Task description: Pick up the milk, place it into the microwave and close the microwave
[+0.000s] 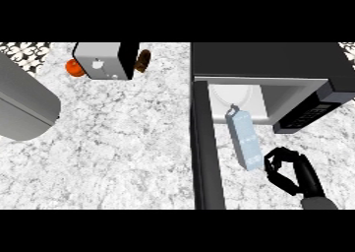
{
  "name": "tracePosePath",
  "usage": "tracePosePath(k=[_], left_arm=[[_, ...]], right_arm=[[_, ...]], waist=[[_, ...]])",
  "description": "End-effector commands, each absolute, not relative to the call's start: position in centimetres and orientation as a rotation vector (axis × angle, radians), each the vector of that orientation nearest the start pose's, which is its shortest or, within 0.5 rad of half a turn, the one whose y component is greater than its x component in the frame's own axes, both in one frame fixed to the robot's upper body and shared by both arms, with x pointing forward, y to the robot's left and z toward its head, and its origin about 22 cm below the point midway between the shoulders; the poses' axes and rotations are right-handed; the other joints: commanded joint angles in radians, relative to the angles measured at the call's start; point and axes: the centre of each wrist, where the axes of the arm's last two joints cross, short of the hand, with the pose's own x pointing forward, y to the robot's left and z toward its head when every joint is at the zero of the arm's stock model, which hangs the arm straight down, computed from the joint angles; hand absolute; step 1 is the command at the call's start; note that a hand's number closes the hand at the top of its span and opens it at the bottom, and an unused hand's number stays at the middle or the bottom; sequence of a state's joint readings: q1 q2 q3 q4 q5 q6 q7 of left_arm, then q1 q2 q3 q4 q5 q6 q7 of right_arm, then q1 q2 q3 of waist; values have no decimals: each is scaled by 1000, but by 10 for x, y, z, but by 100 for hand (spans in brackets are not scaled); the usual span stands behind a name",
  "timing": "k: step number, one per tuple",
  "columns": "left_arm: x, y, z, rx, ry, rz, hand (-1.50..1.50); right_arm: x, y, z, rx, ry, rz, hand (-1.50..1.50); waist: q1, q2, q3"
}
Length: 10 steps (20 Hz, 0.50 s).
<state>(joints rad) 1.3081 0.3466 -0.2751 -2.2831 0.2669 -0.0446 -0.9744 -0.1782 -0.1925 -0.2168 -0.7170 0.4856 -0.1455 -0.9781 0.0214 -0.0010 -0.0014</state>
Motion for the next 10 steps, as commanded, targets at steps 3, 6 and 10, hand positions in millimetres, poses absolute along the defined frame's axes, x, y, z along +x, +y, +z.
tracePosePath(k=[3,6,10], left_arm=[[-41,254,65,14,-2003,167,-150],[-40,259,54,9,-1992,182,-150],[-42,253,65,22,-1987,188,-150]], right_arm=[[256,-339,-130,-449,-1809,611,150],[271,-339,-122,-383,-1876,568,150],[276,-336,-120,-304,-1949,546,150]], waist=[[23,10,6],[18,10,5],[13,7,5]])
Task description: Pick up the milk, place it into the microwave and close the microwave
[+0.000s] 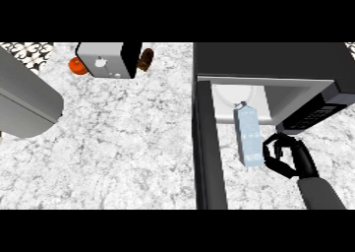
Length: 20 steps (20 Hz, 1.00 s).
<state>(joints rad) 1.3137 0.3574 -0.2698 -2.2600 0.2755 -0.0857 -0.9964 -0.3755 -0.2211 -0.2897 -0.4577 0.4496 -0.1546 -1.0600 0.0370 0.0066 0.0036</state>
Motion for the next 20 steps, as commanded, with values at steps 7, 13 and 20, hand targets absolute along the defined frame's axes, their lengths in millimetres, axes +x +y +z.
tracePosePath(k=[7,13,20], left_arm=[[-51,269,50,16,-1965,193,-150],[-50,276,60,58,-1964,216,-150],[-48,278,49,50,-1952,215,-150]], right_arm=[[300,-280,-113,-62,-2006,540,150],[323,-281,-69,-202,-2069,548,150],[357,-257,-16,-290,-2015,529,150]], waist=[[-19,-11,-4],[-36,-13,-5],[-32,-11,-4]])
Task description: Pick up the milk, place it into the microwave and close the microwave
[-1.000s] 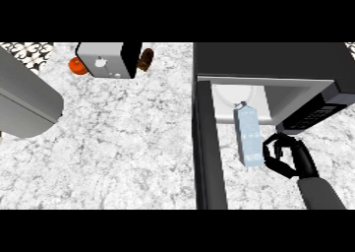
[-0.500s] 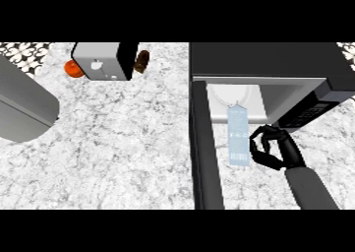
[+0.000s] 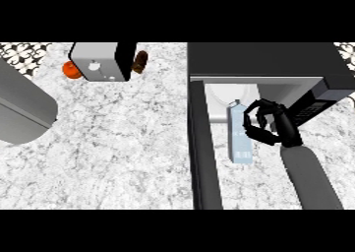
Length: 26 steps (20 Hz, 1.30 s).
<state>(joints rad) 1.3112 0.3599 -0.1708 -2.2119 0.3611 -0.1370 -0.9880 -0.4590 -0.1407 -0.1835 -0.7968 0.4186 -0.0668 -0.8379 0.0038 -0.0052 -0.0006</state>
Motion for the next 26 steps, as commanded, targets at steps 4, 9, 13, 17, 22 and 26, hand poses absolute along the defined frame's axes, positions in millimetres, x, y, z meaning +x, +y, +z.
tracePosePath(k=[4,9,13,17,22,26], left_arm=[[-42,298,65,41,-1948,208,-150],[-43,294,30,44,-1923,196,-150],[-27,288,41,7,-1920,187,-150],[-27,299,43,-1,-1923,168,-150],[-23,302,31,-21,-1911,156,-150],[-1,312,35,2,-1946,138,-150]], right_arm=[[376,-251,-3,-263,-1940,586,150],[398,-229,0,-408,-1921,607,150],[415,-234,14,-520,-1887,559,150],[425,-242,24,-655,-1824,458,150],[422,-244,12,-752,-1813,293,-150],[424,-239,13,-819,-1837,340,-150]], waist=[[12,7,1],[34,13,1],[45,24,3],[71,33,3],[94,44,5],[90,55,6]])
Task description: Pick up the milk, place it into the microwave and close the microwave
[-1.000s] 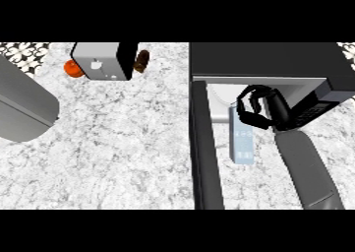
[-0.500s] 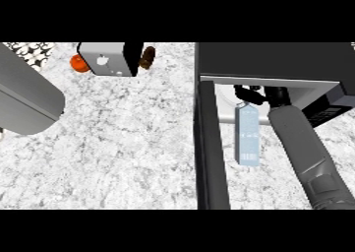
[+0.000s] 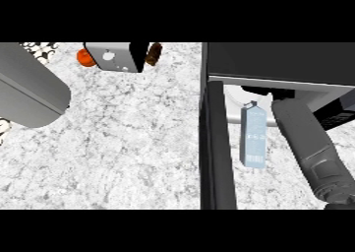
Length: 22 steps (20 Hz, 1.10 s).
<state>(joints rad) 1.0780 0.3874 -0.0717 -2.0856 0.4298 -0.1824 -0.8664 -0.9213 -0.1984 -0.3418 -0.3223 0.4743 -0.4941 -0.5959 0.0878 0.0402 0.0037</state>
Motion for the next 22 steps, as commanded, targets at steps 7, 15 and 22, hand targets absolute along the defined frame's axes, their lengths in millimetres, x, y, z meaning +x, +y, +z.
tracePosePath(k=[7,15,22], left_arm=[[6,307,25,-57,-1934,84,-150],[8,302,38,-93,-1926,52,-150],[20,263,34,-148,-1919,50,-150]], right_arm=[[423,-228,4,-744,-1802,464,-150],[421,-236,1,-556,-1833,435,-150],[419,-251,0,-404,-1888,396,-150]], waist=[[17,5,1],[3,-6,1],[-33,-16,0]])
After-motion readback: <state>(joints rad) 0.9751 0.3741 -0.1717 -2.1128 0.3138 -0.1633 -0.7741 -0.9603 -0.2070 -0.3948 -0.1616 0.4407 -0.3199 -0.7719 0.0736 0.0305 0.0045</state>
